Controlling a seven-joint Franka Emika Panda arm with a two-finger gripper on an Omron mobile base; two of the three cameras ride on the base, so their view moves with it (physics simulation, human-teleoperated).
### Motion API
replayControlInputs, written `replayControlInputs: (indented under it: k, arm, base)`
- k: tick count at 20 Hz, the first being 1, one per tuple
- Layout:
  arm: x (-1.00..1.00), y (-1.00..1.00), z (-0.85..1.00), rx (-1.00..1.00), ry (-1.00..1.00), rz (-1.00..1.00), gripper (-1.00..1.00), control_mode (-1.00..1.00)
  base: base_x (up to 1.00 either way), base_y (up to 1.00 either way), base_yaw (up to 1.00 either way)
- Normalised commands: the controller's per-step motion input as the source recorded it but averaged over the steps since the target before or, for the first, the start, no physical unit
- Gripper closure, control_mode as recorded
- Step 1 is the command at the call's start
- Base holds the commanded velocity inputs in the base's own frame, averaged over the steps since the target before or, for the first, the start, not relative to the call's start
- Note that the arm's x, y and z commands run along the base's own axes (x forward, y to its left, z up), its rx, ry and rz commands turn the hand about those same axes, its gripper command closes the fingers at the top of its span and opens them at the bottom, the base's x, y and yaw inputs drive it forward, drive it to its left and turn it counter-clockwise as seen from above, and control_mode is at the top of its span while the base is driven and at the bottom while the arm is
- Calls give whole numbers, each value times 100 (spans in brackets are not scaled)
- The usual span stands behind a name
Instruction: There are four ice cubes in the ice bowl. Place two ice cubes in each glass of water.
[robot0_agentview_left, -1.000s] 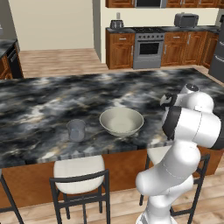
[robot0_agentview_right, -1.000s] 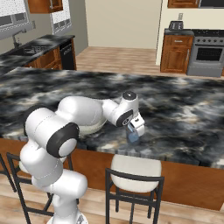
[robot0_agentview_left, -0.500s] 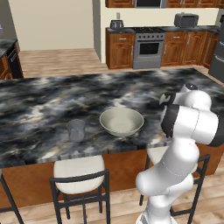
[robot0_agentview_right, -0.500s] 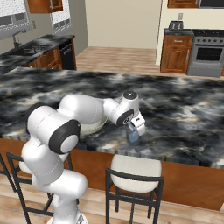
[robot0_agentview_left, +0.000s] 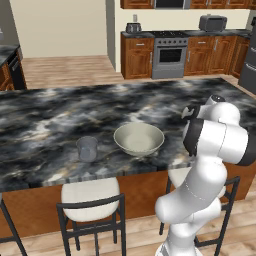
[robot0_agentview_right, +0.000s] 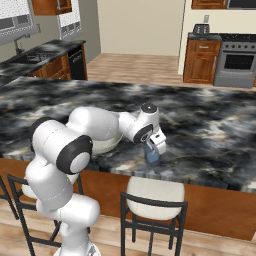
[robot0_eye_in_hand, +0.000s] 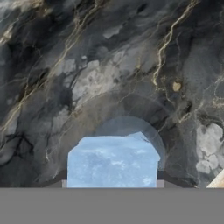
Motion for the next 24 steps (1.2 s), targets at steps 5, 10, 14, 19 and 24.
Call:
replayControlInputs:
  k: [5,10,14,19,24]
  arm:
    - [0,-5,0,1,0,0,-100,-100]
    - [0,-9,0,2,0,0,-100,-100]
    - [0,-13,1,5,0,1,-100,-100]
    - [1,-4,27,9,0,1,-100,-100]
    - [9,0,36,6,0,1,-100,-100]
  base:
    - [0,0,0]
    - [0,0,0]
    - [0,0,0]
    - [0,0,0]
    - [0,0,0]
